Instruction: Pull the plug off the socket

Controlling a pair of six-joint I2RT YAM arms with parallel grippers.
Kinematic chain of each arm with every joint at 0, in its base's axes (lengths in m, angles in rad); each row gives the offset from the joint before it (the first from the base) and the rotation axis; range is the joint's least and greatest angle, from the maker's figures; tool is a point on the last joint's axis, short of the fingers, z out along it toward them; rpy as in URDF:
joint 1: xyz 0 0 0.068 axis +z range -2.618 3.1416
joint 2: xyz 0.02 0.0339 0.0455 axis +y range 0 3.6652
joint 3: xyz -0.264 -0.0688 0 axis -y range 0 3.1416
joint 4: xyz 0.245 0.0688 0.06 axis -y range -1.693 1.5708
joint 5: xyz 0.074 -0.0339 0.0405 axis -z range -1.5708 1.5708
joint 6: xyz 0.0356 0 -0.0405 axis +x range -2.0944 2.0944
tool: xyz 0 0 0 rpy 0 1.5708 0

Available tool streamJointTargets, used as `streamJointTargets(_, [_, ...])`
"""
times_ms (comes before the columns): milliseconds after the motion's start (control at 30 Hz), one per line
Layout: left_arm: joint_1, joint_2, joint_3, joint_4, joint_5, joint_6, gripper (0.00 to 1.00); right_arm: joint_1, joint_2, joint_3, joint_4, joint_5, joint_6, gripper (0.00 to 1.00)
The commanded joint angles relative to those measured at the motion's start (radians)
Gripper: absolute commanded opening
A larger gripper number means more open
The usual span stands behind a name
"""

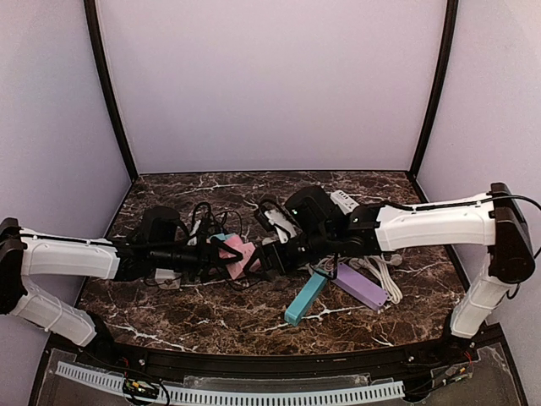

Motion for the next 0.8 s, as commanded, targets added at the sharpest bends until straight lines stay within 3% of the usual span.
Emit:
streamJointTargets(0, [-0.008,-0.018,0.027,0.122,0.019,0.024,0.18,0.011,0.054,0.063,0.006,-0.015,0.005,0.85])
streamJointTargets(467, [-0.009,-0.006,0.041,0.126,0.041,0.03,0.18,0.019,0.158,0.172,-0.066,0.043,0.009,0.79])
streamJointTargets(633, [-0.009,-0.006,0.048,0.123,0.038,0.033,0.18,0.018,0.19,0.208,-0.099,0.064,0.017,0.68])
streamJointTargets(767, [-0.009,-0.003,0.061,0.093,0.035,0.052,0.2,0.019,0.202,0.222,-0.124,0.087,0.016,0.49])
